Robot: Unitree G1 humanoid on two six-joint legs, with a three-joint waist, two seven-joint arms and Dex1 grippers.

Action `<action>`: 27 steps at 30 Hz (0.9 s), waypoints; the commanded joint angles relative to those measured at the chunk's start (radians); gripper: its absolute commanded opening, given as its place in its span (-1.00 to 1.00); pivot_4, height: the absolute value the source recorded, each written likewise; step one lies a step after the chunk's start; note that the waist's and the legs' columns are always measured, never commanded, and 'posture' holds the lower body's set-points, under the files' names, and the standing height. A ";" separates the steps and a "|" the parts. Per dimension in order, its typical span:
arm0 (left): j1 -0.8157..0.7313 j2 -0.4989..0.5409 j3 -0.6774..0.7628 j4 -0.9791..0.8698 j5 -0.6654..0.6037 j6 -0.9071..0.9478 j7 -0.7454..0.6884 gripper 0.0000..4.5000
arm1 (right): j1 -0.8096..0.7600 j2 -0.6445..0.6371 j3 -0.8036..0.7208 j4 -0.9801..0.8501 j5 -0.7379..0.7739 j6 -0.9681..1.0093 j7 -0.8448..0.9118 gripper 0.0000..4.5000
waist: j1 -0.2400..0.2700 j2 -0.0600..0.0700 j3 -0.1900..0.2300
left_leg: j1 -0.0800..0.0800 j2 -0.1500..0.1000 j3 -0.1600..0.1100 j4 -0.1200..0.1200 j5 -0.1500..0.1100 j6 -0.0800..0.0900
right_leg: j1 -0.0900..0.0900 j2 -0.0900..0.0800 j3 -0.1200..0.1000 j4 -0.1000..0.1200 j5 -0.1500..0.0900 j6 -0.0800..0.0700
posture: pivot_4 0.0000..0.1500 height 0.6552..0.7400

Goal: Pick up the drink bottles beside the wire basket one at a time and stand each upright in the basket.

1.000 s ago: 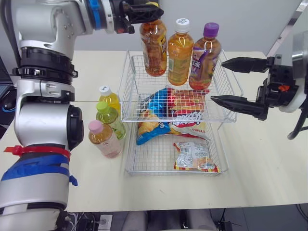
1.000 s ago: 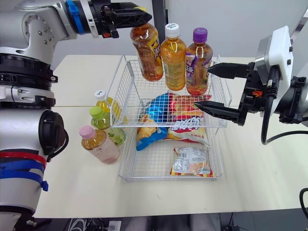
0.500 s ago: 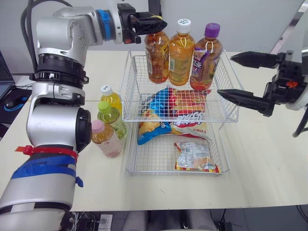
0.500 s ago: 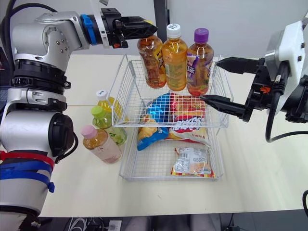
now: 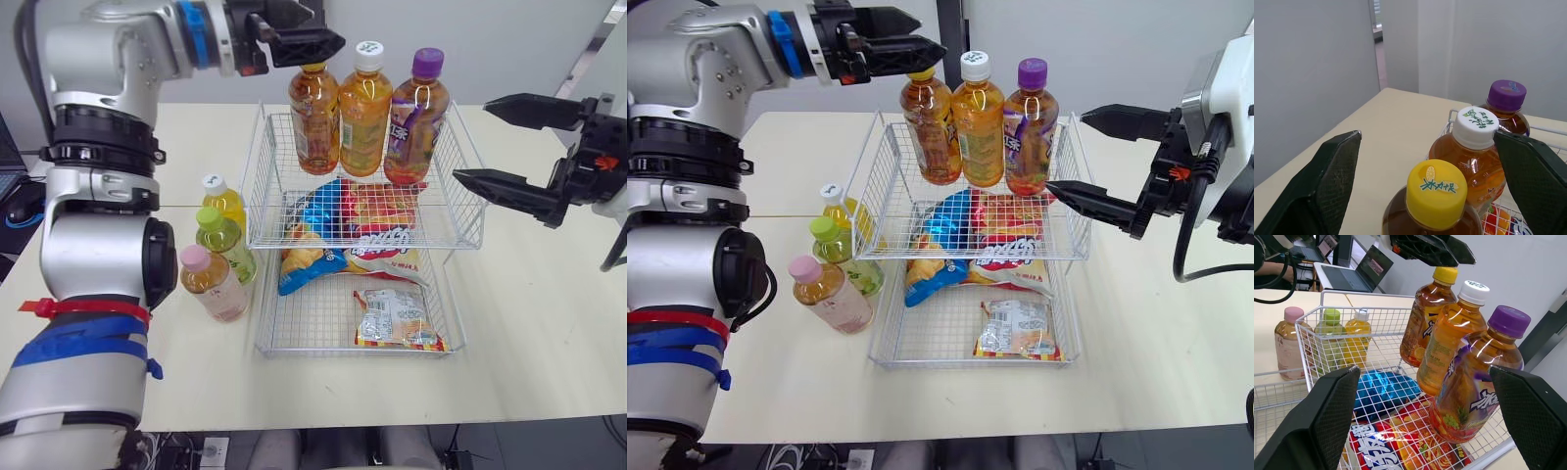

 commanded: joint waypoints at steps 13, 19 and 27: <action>0.134 0.259 0.244 -0.479 -0.200 0.346 0.098 0.99 | -0.002 -0.014 -0.034 0.023 -0.004 -0.023 -0.008 1.00 | -0.001 0.000 0.000 | 0.001 0.000 0.000 0.000 0.000 0.000 | 0.000 0.000 0.001 0.001 0.000 0.000 | 1.00 1.00; 0.447 0.351 0.463 -0.739 -0.272 0.423 0.212 0.99 | -0.002 -0.005 -0.008 0.031 -0.018 -0.059 0.048 1.00 | -0.001 0.000 0.000 | 0.003 0.001 0.001 0.000 0.000 0.000 | 0.001 0.000 0.002 0.002 0.000 0.000 | 1.00 1.00; 0.960 0.342 0.829 -0.922 -0.226 0.303 0.338 0.99 | -0.017 0.033 0.051 0.033 -0.014 -0.095 0.126 1.00 | 0.001 0.000 0.000 | 0.007 0.002 0.004 -0.001 0.000 0.000 | 0.002 -0.004 0.005 0.002 0.000 0.000 | 1.00 1.00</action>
